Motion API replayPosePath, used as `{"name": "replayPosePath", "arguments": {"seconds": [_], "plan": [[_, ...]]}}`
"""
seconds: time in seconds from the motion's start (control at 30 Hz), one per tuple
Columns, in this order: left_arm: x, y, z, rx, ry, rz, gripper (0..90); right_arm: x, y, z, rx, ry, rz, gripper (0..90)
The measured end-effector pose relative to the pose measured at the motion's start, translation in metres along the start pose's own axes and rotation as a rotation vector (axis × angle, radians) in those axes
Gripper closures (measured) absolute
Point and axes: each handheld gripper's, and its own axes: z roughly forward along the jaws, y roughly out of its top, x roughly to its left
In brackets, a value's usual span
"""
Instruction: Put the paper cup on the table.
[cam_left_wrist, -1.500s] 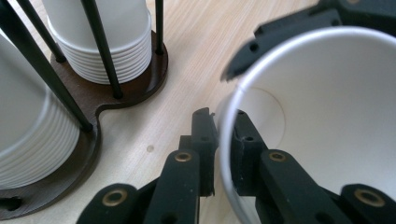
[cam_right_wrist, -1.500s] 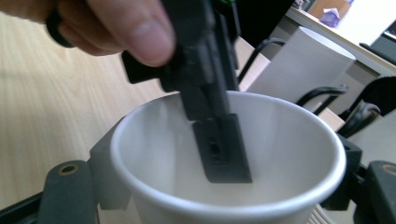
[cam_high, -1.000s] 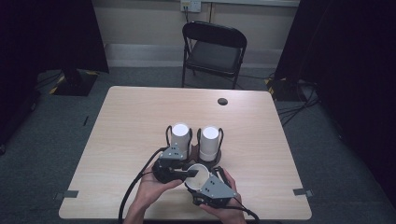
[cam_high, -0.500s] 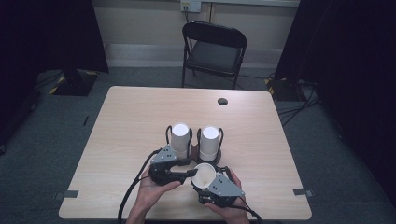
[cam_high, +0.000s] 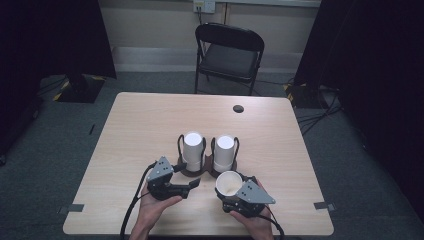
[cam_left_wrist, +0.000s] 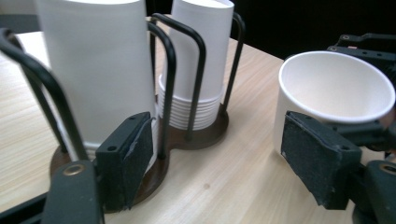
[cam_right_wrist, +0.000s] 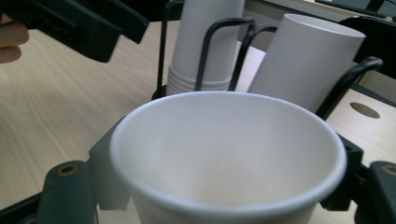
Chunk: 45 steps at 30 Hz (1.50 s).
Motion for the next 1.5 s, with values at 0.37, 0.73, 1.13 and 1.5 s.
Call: {"name": "replayPosePath", "arguments": {"seconds": [0.37, 0.73, 1.13, 1.5], "plan": [[0.008, -0.026, -0.005, -0.024, 0.155, -0.057, 16.1, -0.022, -0.004, -0.009, -0.014, -0.041, 0.078, 23.3], [0.020, -0.049, -0.008, -0.053, 0.275, -0.061, 15.5, -0.046, -0.004, -0.014, -0.032, -0.121, 0.119, 23.6], [0.017, -0.058, -0.009, -0.119, 0.397, -0.044, 15.7, -0.076, 0.000, -0.006, -0.042, -0.177, 0.149, 23.6], [0.007, -0.060, -0.008, -0.140, 0.475, 0.039, 15.7, -0.091, -0.003, 0.005, -0.043, -0.201, 0.188, 23.6]]}}
